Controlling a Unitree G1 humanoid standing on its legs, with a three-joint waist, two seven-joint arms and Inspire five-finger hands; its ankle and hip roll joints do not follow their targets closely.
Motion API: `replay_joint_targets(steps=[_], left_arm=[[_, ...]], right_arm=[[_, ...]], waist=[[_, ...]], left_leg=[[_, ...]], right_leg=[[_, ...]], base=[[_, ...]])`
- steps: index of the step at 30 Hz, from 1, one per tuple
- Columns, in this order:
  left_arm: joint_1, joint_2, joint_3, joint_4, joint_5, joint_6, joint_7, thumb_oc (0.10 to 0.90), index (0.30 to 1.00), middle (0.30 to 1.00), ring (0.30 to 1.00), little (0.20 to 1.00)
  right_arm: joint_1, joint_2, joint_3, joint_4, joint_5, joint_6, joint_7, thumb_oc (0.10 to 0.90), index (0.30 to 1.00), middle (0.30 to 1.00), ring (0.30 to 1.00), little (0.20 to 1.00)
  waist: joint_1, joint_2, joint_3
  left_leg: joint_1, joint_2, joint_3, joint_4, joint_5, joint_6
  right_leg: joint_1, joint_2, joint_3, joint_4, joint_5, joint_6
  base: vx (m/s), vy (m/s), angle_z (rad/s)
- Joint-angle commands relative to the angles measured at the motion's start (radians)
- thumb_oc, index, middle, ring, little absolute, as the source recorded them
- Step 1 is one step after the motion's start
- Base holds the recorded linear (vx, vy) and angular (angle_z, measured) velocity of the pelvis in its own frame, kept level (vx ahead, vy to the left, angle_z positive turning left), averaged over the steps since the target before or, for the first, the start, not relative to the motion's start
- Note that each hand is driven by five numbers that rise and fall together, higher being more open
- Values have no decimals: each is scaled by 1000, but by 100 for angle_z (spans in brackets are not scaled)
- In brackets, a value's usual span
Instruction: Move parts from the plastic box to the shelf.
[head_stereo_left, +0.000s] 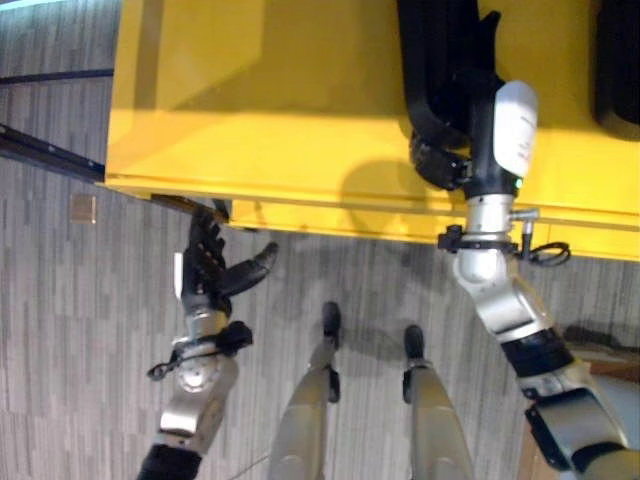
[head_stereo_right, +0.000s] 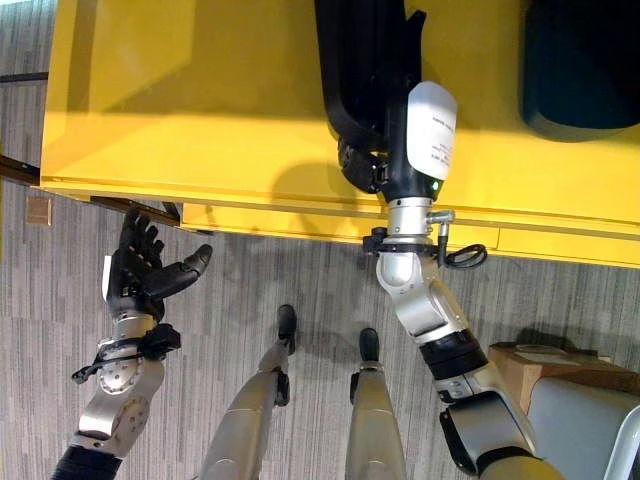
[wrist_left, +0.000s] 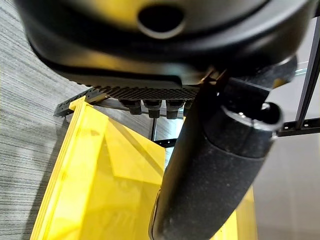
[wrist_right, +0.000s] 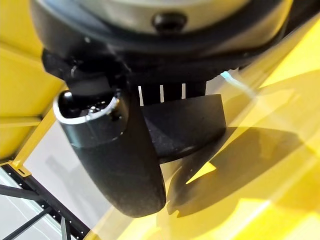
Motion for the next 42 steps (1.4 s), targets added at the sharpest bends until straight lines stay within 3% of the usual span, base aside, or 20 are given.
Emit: replay_joint_targets(steps=[1, 21, 22, 23, 24, 25, 38, 42], left_arm=[[-22, -14, 24, -69, 48, -81, 19, 900, 1000, 1000, 1000, 1000], [-25, -7, 12, -81, 47, -84, 22, 900, 1000, 1000, 1000, 1000], [-24, -6, 13, -82, 46, -85, 23, 900, 1000, 1000, 1000, 1000], [-22, -5, 16, -77, 44, -83, 22, 900, 1000, 1000, 1000, 1000], [-22, -5, 16, -77, 44, -83, 22, 900, 1000, 1000, 1000, 1000], [-22, -4, 18, -77, 45, -83, 21, 900, 1000, 1000, 1000, 1000], [-12, -3, 29, -92, 32, -85, 13, 900, 1000, 1000, 1000, 1000], [-5, -1, 31, -102, 24, -79, 17, 900, 1000, 1000, 1000, 1000]], right_arm=[[8, 11, 17, 50, 55, -7, -16, 400, 300, 300, 300, 300], [4, 43, 4, 67, 71, 0, -67, 400, 300, 300, 300, 300], [1, 42, 4, 67, 74, 0, -68, 553, 514, 514, 514, 514], [2, 39, 6, 60, 75, -5, -60, 771, 819, 819, 819, 819], [2, 39, 6, 59, 75, -4, -59, 771, 819, 819, 819, 819], [1, 38, 8, 52, 73, -7, -57, 900, 1000, 1000, 1000, 1000], [-6, 19, -5, -120, 58, -50, -40, 900, 1000, 1000, 1000, 1000], [-8, 42, 5, -273, 75, -112, -27, 900, 1000, 1000, 1000, 1000]], waist=[[6, 9, -64], [8, 16, -64], [9, 16, -65], [9, 15, -67], [9, 15, -67], [9, 14, -67], [9, 7, -70], [6, 5, -74]], left_leg=[[59, 76, 78, 74, -127, -76], [63, 72, 85, 67, -125, -73], [63, 72, 85, 67, -125, -73], [63, 71, 85, 68, -125, -73], [63, 71, 85, 69, -125, -73], [63, 71, 84, 69, -125, -73], [70, 74, 84, 69, -126, -73], [72, 75, 88, 71, -129, -74]], right_leg=[[77, -12, 38, -93, 11, -13], [85, -15, 35, -110, 21, -10], [85, -15, 36, -112, 21, -10], [86, -15, 36, -111, 21, -10], [86, -15, 36, -111, 21, -10], [86, -15, 37, -112, 21, -11], [90, -15, 35, -105, 17, -12], [88, -14, 33, -100, 15, -13]], base=[[0, 0, 0], [0, 0, 0], [0, 0, 0], [0, 0, 0], [0, 0, 0], [0, 0, 0], [0, 0, 0], [0, 0, 0]])
